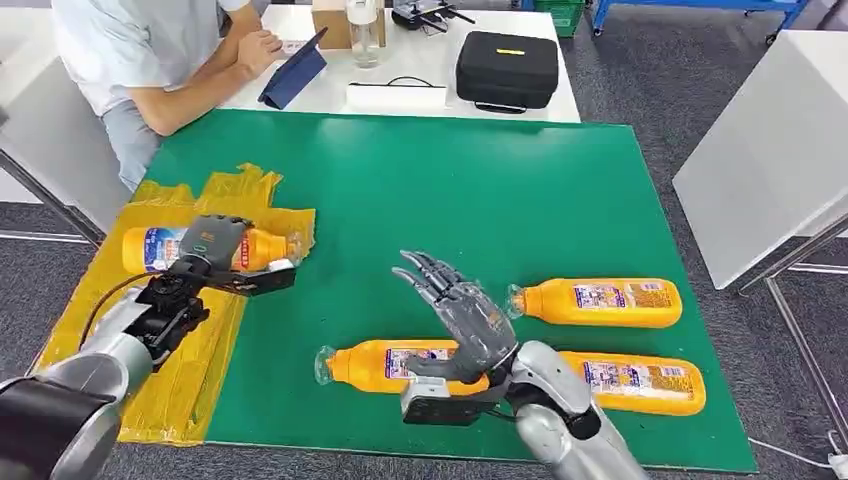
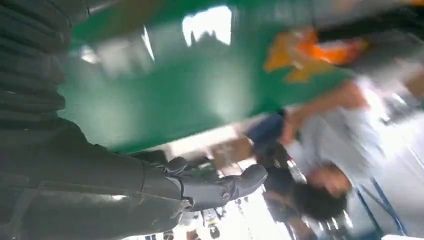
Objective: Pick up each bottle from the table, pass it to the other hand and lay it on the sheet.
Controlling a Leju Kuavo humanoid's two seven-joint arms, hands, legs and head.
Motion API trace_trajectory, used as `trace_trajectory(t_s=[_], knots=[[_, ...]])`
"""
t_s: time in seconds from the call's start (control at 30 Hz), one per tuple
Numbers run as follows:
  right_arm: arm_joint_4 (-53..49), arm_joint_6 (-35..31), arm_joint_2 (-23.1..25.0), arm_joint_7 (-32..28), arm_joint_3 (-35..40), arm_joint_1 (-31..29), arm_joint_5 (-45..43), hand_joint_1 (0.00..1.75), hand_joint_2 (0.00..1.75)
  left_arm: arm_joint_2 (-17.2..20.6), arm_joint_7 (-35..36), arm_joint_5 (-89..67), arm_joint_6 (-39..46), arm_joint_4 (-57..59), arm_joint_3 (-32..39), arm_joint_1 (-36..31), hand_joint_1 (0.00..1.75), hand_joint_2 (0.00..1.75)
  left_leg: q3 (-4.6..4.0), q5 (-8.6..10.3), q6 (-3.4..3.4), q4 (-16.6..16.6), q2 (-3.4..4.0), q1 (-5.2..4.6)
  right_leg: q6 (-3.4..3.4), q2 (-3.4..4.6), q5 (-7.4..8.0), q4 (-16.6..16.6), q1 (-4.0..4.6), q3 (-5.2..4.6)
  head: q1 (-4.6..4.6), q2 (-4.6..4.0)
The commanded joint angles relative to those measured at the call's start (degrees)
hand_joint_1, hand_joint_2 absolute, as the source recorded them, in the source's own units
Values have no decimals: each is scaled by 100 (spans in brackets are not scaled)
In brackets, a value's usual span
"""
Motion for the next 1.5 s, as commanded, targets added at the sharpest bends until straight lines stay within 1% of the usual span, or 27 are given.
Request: trace_trajectory(t_s=[0.03,0.1,0.13,0.17,0.2,0.23,0.4,0.47,0.5,0.57,0.6,0.63,0.67,0.7,0.8,0.83,0.9,0.97,1.0,1.03,1.07,1.13,1.17,1.23,1.33,1.47,1.5], knots=[[1382,395,-264,175,813,-837,479,0,175,-297,-242,307,-149,380,831,104,175,175,21,-7,-7,-3,5,3,-8,2,-2,-6,4,22,2,0],[1471,456,-259,197,897,-906,568,0,175,-306,-276,341,-144,381,879,131,175,175,45,-21,-14,3,8,8,-15,1,-13,-3,10,45,2,0],[1515,509,-267,217,954,-949,624,0,175,-320,-288,381,-139,376,933,149,175,175,29,-12,-10,-1,1,6,-9,-3,-7,-5,7,30,0,0],[1556,545,-271,233,983,-979,650,0,175,-333,-300,406,-101,362,970,179,175,175,65,-33,-22,8,2,14,-22,-8,-24,0,17,67,2,0],[1635,584,-278,251,1048,-1053,677,0,175,-340,-160,342,109,337,998,220,23,175,49,-24,-17,4,0,9,-17,-8,-18,-1,12,50,2,0],[1635,584,-278,251,1048,-1053,677,0,175,-340,-160,342,109,337,998,220,23,175,35,-14,-12,0,0,6,-11,-5,-10,-4,8,35,0,0],[1646,582,-280,250,1040,-1073,677,0,175,-352,-147,336,137,340,999,245,23,175,43,-21,-15,5,-1,8,-15,-8,-16,0,11,44,0,0],[1646,582,-280,250,1040,-1073,677,0,175,-352,-147,336,137,340,999,245,23,175,16,-5,-7,-1,-3,2,-6,-5,-3,-2,3,16,0,0],[1646,582,-280,250,1040,-1073,677,0,175,-352,-147,336,137,340,999,245,23,175,30,-14,-12,3,-3,7,-12,-8,-10,-1,9,32,2,0],[1646,582,-280,250,1040,-1073,677,0,175,-352,-147,336,137,340,999,245,23,175,18,-8,-7,2,-1,4,-8,-4,-5,-1,6,18,2,0],[1651,591,-280,255,1050,-1081,680,0,175,-350,-126,329,149,344,1009,232,0,175,30,-16,-12,6,-2,8,-12,-7,-12,0,10,31,0,0],[1691,650,-300,284,1085,-1130,709,0,175,-367,-90,366,134,358,1069,234,0,175,19,-9,-9,1,-3,4,-8,-6,-6,-1,5,20,0,0],[1754,714,-319,295,1153,-1219,759,0,175,-383,-53,357,117,369,1089,241,0,175,55,-32,-20,13,-2,13,-21,-12,-26,6,16,58,0,0],[1816,767,-327,278,1193,-1274,754,0,175,-408,-56,360,136,357,1115,246,0,175,23,-10,-9,2,-2,4,-9,-6,-7,-1,5,24,2,0],[1915,856,-388,222,1361,-1376,718,0,175,-532,-138,436,263,324,1349,210,0,175,31,-13,-12,4,-3,6,-12,-9,-9,0,8,33,0,0],[1909,882,-420,201,1392,-1362,692,0,175,-586,-222,535,276,302,1463,173,0,175,19,-6,-8,0,-6,3,-7,-9,-4,-2,4,20,0,0],[1871,921,-495,180,1468,-1351,640,0,175,-689,-445,851,370,221,1811,110,0,175,38,-15,-15,7,-16,9,-14,-23,-15,2,11,43,0,0],[1869,949,-539,173,1517,-1342,595,0,175,-758,-672,1124,342,159,2072,47,0,175,19,-5,-8,5,-18,8,-8,-22,-7,-1,9,24,0,0],[1897,987,-564,172,1576,-1350,550,0,175,-840,-1066,1594,291,92,2462,-11,0,175,31,-12,-12,10,-27,12,-13,-33,-16,2,14,40,0,0],[1931,1035,-579,145,1637,-1365,492,0,175,-895,-1378,2001,157,37,2756,-73,0,175,16,-4,-7,7,-21,8,-8,-25,-7,0,10,23,0,0],[1955,1054,-579,62,1668,-1366,396,0,175,-919,-1578,2275,0,-32,2926,-131,0,175,29,-13,-11,14,-26,12,-12,-33,-15,4,15,38,0,0],[1902,1101,-585,-186,1698,-1345,134,0,175,-952,-1927,2696,-199,-144,3134,-198,0,175,10,0,-6,6,-20,6,-5,-23,-3,0,8,16,0,0],[1852,1110,-576,-271,1700,-1347,39,0,175,-976,-2060,2825,-262,-181,3184,-256,0,175,36,-19,-16,20,-32,15,-16,-40,-22,9,18,48,0,0],[1702,1233,-564,-401,1699,-1375,-244,0,175,-1021,-2197,2957,-373,-255,3124,-363,0,175,17,-6,-9,11,-19,8,-7,-23,-6,4,10,24,0,0],[1636,1309,-482,-297,1657,-1422,-364,0,175,-1168,-2138,3035,-450,-347,3034,-504,0,175,9,-3,-8,10,-14,5,0,-18,0,6,7,13,0,0],[1382,1149,-553,-180,1438,-1124,-437,0,175,-1419,-2290,3214,-604,-640,2806,-514,0,175,24,-15,-14,18,-30,11,-6,-35,-13,11,13,35,0,0],[1310,1061,-548,-160,1348,-1059,-430,0,175,-1443,-2327,3281,-621,-727,2745,-490,0,175,14,-6,-8,11,-25,7,0,-27,-3,4,9,22,0,0]])
